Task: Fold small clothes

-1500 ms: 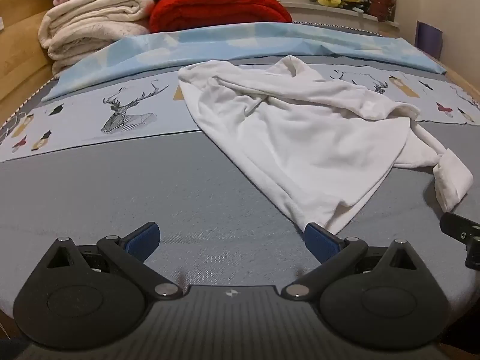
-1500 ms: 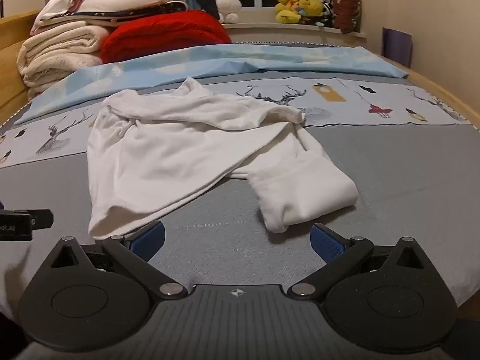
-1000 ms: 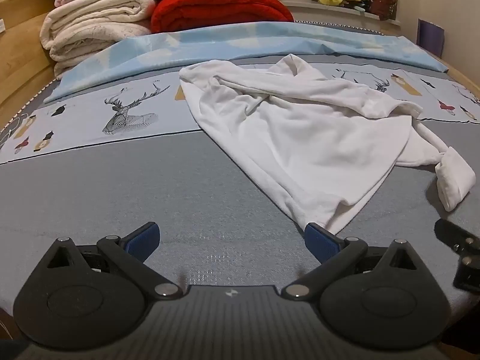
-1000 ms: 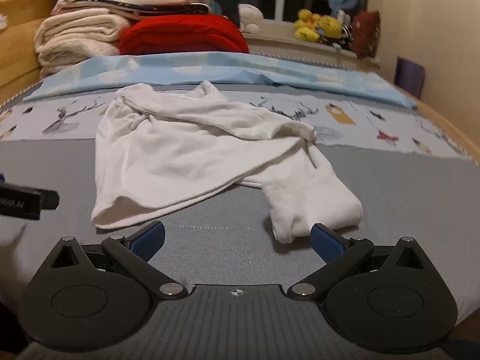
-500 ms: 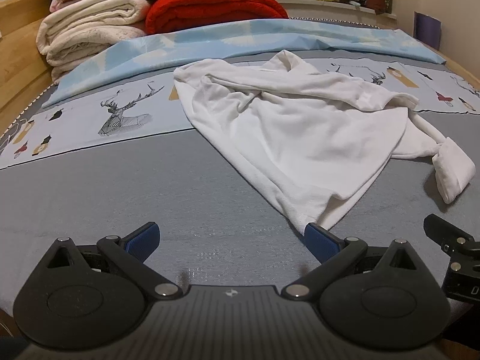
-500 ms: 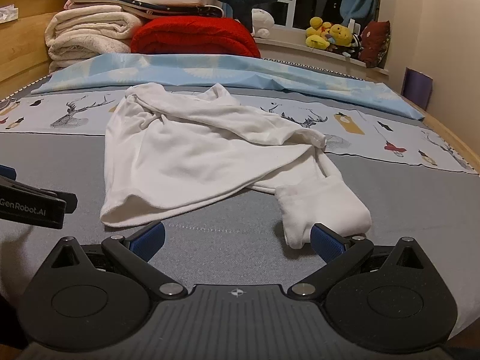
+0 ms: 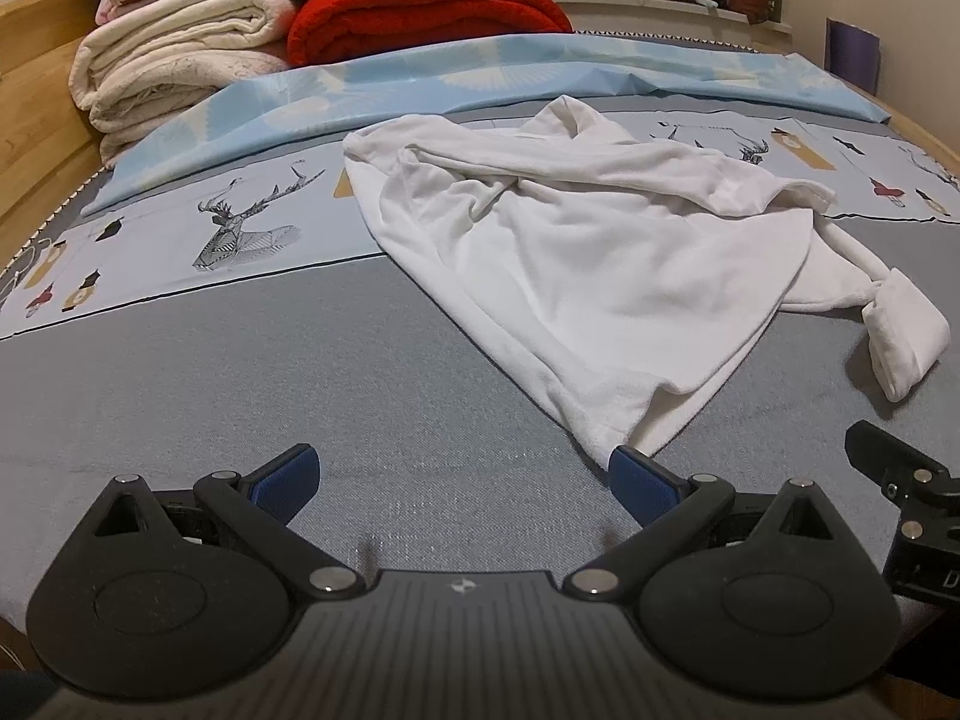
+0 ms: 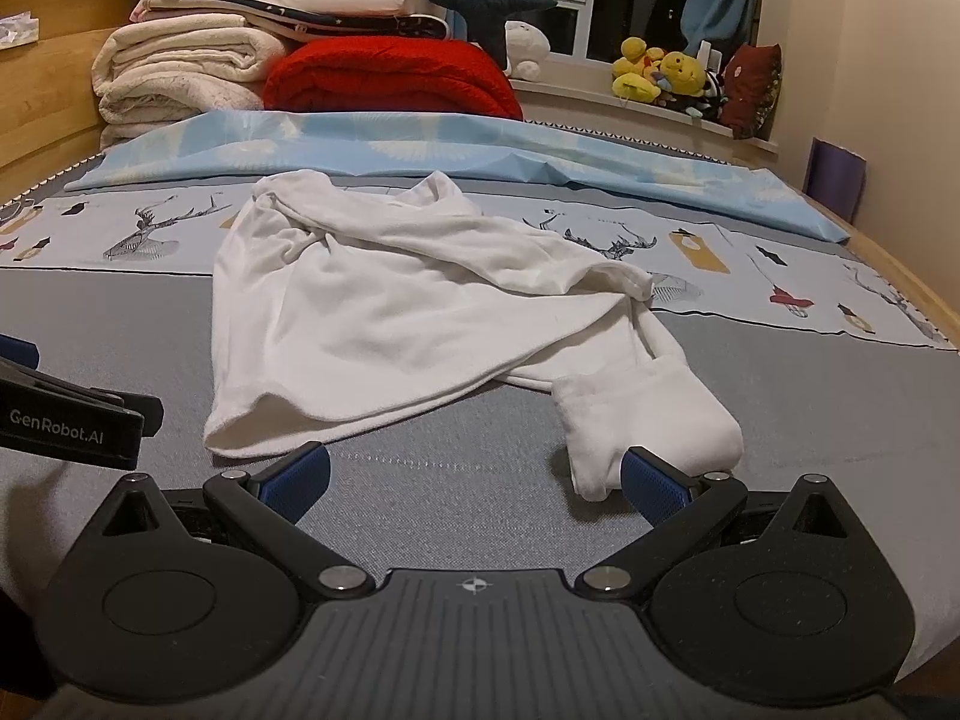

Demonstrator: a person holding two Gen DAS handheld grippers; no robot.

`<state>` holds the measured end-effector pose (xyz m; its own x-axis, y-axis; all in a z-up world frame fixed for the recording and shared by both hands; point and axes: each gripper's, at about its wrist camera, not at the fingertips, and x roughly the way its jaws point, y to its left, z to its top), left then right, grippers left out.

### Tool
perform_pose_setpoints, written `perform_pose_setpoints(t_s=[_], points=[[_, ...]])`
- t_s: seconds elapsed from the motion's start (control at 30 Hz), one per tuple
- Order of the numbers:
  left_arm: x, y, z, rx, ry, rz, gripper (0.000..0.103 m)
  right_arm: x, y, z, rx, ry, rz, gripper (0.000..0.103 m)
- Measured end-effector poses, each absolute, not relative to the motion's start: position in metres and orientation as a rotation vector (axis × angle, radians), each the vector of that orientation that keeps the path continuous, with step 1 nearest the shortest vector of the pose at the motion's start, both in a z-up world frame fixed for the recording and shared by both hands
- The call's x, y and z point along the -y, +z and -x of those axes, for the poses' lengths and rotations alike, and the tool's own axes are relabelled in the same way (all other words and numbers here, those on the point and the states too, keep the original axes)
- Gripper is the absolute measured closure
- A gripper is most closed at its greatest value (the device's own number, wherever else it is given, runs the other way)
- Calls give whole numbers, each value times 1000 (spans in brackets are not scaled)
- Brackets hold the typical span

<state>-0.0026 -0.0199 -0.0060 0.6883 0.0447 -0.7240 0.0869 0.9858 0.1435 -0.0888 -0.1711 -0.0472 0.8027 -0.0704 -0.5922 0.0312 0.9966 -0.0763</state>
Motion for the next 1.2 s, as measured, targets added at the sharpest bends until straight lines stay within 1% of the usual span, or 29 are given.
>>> perform_pose_setpoints(t_s=[1.2], points=[[22,-8,3,-816,-28,-176,0,168,-48,88,-638,-36,71,1]])
